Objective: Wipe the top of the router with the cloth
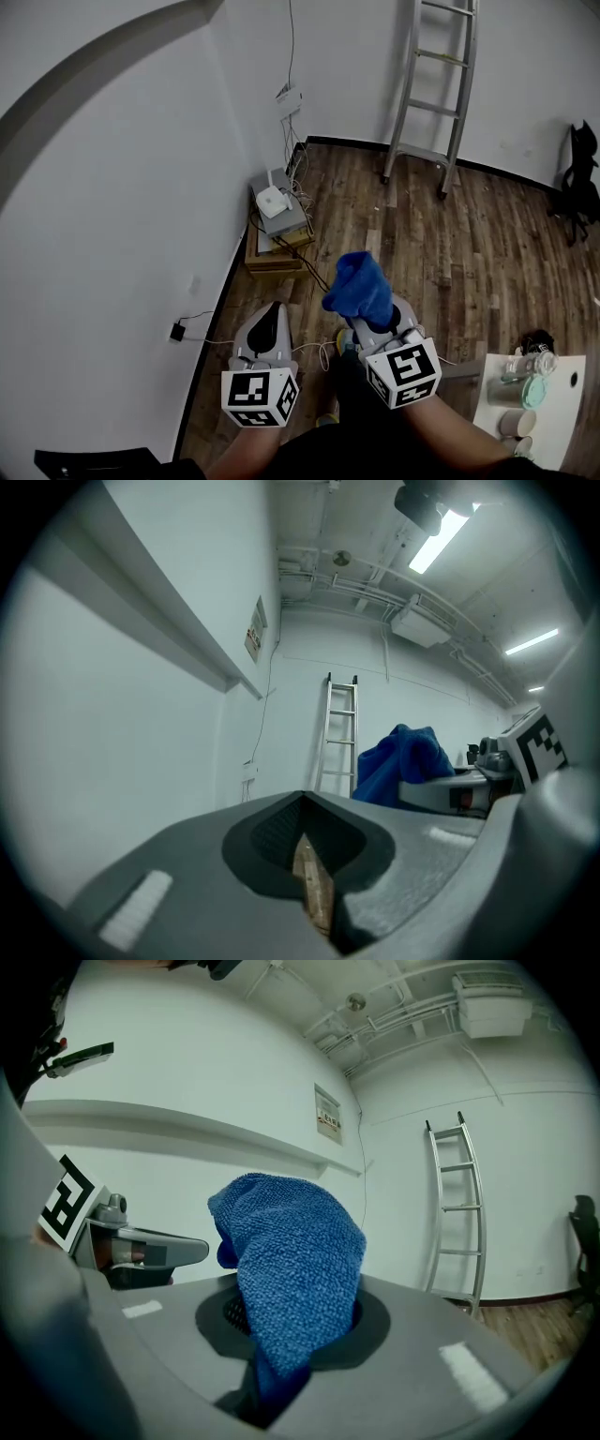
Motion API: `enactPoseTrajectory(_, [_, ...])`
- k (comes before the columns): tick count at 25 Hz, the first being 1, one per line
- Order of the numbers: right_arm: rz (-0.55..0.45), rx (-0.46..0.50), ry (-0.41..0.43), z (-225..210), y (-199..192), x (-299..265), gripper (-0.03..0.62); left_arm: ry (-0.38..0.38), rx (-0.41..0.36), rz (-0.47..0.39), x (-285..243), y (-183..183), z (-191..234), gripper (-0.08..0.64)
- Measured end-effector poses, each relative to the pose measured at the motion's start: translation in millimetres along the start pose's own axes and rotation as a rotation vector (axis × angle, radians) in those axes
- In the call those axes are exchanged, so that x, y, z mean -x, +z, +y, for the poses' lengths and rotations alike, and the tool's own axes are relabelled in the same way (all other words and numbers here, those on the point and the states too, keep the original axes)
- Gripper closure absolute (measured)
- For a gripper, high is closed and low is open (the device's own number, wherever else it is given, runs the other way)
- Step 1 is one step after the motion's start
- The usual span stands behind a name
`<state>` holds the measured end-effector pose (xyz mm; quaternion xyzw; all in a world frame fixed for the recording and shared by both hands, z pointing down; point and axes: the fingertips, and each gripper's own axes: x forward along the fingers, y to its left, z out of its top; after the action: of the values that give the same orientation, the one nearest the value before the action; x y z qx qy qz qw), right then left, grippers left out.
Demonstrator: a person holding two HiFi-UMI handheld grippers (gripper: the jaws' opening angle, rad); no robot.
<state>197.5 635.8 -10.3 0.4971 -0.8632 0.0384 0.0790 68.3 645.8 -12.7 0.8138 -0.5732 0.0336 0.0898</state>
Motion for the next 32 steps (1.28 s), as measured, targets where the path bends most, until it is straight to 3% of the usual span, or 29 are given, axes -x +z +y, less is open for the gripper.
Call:
enactPoseTrajectory(4, [0.004,-0.016,0.032,-31,-7,-83,0.488,0.019,0.001,0.028,-71,-6,40,0.56])
enactPoseTrajectory(8, [0.006,-0.041,0.099,-78,-1,-194,0.488,0.069,-0.007,0.06,-175,5,88,0.56])
enactPoseTrajectory(13, [0.003,-0.055,0.209,-140,39,-313,0.488,0.102,-0.015,0.083,-308,53,114,0.56])
enactPoseTrajectory(16, [-0.002,-0.054,0.229,-173,53,-369,0.488,0.094,-0.046,0.077,-366,77,124,0.56])
enactPoseTrajectory(21, [0.041,-0.079,0.227,-202,54,-438,0.488,0.126,-0.017,0.125,-421,78,171,0.56])
enactPoseTrajectory(25, [0.079,-0.068,0.229,-202,43,-476,0.488,0.141,0.035,0.142,-450,65,211,0.56])
enactPoseTrajectory(32, [0.141,-0.043,0.18,-174,30,-574,0.491,0.066,0.058,0.176,-505,50,298,0.56])
